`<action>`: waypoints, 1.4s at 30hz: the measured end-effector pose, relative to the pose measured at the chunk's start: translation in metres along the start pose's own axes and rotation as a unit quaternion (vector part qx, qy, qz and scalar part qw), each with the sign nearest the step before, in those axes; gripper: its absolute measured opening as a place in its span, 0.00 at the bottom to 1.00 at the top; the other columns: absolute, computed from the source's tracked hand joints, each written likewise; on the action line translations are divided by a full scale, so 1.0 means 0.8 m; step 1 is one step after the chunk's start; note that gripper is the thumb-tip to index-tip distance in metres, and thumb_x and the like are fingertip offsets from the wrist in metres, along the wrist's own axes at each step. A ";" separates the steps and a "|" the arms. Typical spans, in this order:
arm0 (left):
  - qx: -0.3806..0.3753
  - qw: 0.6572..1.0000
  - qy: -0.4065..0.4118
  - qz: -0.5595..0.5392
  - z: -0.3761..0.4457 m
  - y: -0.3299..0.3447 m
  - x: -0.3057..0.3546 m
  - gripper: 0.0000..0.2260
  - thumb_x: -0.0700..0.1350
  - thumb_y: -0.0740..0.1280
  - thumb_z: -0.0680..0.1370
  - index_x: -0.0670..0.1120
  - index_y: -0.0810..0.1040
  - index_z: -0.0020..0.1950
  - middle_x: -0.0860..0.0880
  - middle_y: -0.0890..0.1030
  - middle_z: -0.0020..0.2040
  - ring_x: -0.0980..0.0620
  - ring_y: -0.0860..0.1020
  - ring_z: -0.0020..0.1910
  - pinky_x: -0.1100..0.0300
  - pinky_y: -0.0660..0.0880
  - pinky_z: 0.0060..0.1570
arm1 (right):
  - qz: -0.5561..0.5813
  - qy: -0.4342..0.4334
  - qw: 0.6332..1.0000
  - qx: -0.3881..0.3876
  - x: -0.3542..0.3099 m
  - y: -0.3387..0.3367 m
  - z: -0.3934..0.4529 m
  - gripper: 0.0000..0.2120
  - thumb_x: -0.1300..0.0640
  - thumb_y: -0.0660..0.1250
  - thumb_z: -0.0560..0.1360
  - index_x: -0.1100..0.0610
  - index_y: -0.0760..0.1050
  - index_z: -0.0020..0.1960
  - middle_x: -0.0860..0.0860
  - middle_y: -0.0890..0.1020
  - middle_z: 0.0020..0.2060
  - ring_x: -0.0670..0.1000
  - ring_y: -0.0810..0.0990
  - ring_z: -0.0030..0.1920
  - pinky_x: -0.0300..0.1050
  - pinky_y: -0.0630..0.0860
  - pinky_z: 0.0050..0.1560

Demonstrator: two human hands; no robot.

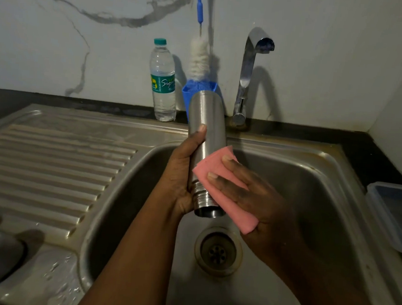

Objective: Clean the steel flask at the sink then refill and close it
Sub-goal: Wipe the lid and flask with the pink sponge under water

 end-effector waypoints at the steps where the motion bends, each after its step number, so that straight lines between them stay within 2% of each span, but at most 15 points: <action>1: -0.016 1.000 -0.009 -0.001 0.001 0.002 -0.002 0.30 0.59 0.68 0.72 0.39 0.71 0.65 0.41 0.79 0.46 0.44 0.79 0.43 0.52 0.79 0.44 | -0.023 -0.008 1.000 0.015 -0.002 -0.006 0.000 0.22 0.45 0.49 0.82 0.37 0.48 0.74 0.42 0.54 0.74 0.45 0.56 0.75 0.49 0.62 0.72; 6: -0.033 0.999 -0.040 0.003 0.003 0.010 -0.016 0.32 0.54 0.75 0.68 0.40 0.71 0.67 0.42 0.80 0.49 0.45 0.80 0.44 0.52 0.80 0.46 | -0.021 0.034 0.999 0.035 0.014 -0.017 -0.003 0.23 0.46 0.49 0.83 0.42 0.49 0.76 0.44 0.55 0.74 0.46 0.55 0.75 0.44 0.54 0.75; 10: -0.001 0.995 -0.061 0.079 0.001 0.009 -0.026 0.25 0.53 0.71 0.68 0.39 0.74 0.59 0.39 0.81 0.41 0.43 0.80 0.35 0.53 0.80 0.33 | 0.009 0.107 0.991 0.081 0.036 -0.038 -0.011 0.26 0.58 0.59 0.78 0.55 0.56 0.74 0.55 0.61 0.74 0.53 0.58 0.75 0.46 0.56 0.75; 12: -0.011 0.990 -0.090 0.109 -0.001 0.008 -0.033 0.26 0.55 0.71 0.68 0.38 0.76 0.56 0.37 0.81 0.45 0.41 0.80 0.39 0.51 0.80 0.36 | -0.034 0.110 0.988 0.101 0.038 -0.053 -0.012 0.25 0.61 0.60 0.76 0.61 0.59 0.72 0.56 0.62 0.72 0.56 0.59 0.73 0.44 0.54 0.75; 15: -0.043 0.981 -0.129 0.135 -0.005 0.008 -0.039 0.32 0.56 0.77 0.64 0.37 0.76 0.61 0.34 0.80 0.55 0.38 0.79 0.48 0.48 0.78 0.45 | -0.101 0.135 0.981 0.100 0.047 -0.064 -0.017 0.28 0.62 0.65 0.74 0.66 0.61 0.71 0.62 0.63 0.72 0.60 0.60 0.72 0.40 0.50 0.75; 20: -0.117 0.972 -0.176 0.106 -0.015 0.016 -0.039 0.32 0.53 0.81 0.60 0.37 0.82 0.58 0.34 0.81 0.51 0.39 0.82 0.42 0.51 0.81 0.38 | -0.099 0.165 0.974 0.123 0.048 -0.073 -0.012 0.29 0.59 0.60 0.74 0.61 0.54 0.72 0.56 0.61 0.71 0.58 0.58 0.70 0.42 0.47 0.73; 23: -0.169 0.957 -0.216 0.096 -0.020 0.020 -0.037 0.33 0.55 0.78 0.65 0.38 0.76 0.64 0.35 0.81 0.52 0.41 0.83 0.44 0.52 0.81 0.41 | -0.055 0.217 0.967 0.123 0.058 -0.072 -0.017 0.32 0.65 0.65 0.75 0.61 0.53 0.74 0.55 0.59 0.74 0.53 0.55 0.72 0.31 0.45 0.72; 25: -0.189 0.948 -0.235 0.099 -0.022 0.019 -0.038 0.32 0.56 0.75 0.69 0.39 0.73 0.67 0.36 0.81 0.53 0.43 0.83 0.45 0.52 0.81 0.43 | 0.024 0.278 0.950 0.141 0.066 -0.072 -0.020 0.28 0.62 0.60 0.78 0.55 0.53 0.74 0.49 0.57 0.73 0.45 0.53 0.73 0.23 0.45 0.68; 27: -0.191 0.948 -0.232 0.109 -0.024 0.020 -0.039 0.35 0.55 0.77 0.67 0.40 0.72 0.67 0.37 0.80 0.53 0.43 0.83 0.45 0.53 0.81 0.42 | 0.058 0.310 0.936 0.156 0.069 -0.071 -0.022 0.24 0.57 0.53 0.78 0.49 0.52 0.73 0.43 0.56 0.72 0.38 0.51 0.72 0.18 0.46 0.65; 31: -0.102 0.966 -0.203 0.125 -0.024 0.015 -0.040 0.37 0.53 0.85 0.47 0.37 0.84 0.51 0.36 0.83 0.45 0.41 0.83 0.37 0.52 0.82 0.33 | 0.069 0.301 0.938 0.157 0.070 -0.068 -0.018 0.23 0.59 0.52 0.77 0.48 0.54 0.71 0.43 0.57 0.70 0.36 0.53 0.70 0.20 0.48 0.66; 33: -0.053 0.974 -0.174 0.135 -0.016 0.009 -0.038 0.40 0.52 0.86 0.44 0.36 0.82 0.51 0.36 0.83 0.43 0.41 0.83 0.36 0.50 0.82 0.34 | 0.069 0.252 0.952 0.157 0.060 -0.061 -0.013 0.24 0.65 0.53 0.76 0.52 0.62 0.72 0.47 0.62 0.72 0.42 0.58 0.73 0.30 0.55 0.71; 35: -0.026 0.985 -0.149 0.086 -0.006 0.005 -0.034 0.42 0.51 0.85 0.49 0.35 0.77 0.58 0.36 0.82 0.44 0.40 0.82 0.37 0.49 0.81 0.34 | 0.110 0.205 0.964 0.131 0.051 -0.041 -0.010 0.22 0.64 0.53 0.80 0.49 0.66 0.71 0.45 0.66 0.73 0.45 0.61 0.73 0.40 0.60 0.72; 37: 0.008 0.994 -0.110 0.013 0.002 -0.002 -0.023 0.37 0.50 0.80 0.60 0.37 0.73 0.64 0.37 0.81 0.46 0.40 0.81 0.38 0.49 0.80 0.35 | 0.191 0.191 0.961 0.063 0.043 -0.017 -0.006 0.22 0.55 0.55 0.81 0.34 0.63 0.70 0.35 0.62 0.72 0.43 0.59 0.74 0.43 0.58 0.74; 40: 0.075 0.996 -0.056 -0.003 0.006 -0.019 -0.009 0.29 0.51 0.72 0.68 0.39 0.74 0.65 0.39 0.82 0.48 0.42 0.82 0.38 0.51 0.79 0.36 | 0.295 0.191 0.936 0.009 0.034 -0.004 -0.001 0.17 0.39 0.55 0.77 0.28 0.64 0.65 0.30 0.62 0.70 0.40 0.61 0.73 0.40 0.59 0.72; 42: 0.088 0.995 -0.050 -0.009 0.007 -0.022 -0.009 0.29 0.55 0.71 0.70 0.40 0.75 0.65 0.40 0.83 0.46 0.43 0.82 0.36 0.53 0.79 0.35 | 0.351 0.193 0.916 0.008 0.030 -0.004 0.000 0.16 0.36 0.57 0.75 0.29 0.68 0.63 0.29 0.65 0.68 0.40 0.63 0.72 0.38 0.61 0.71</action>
Point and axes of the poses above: each hand's wrist, its own z-axis towards the middle knuckle, its own y-axis out of the palm, x = y × z, the point moved 7 cm from there along z, towards the middle knuckle
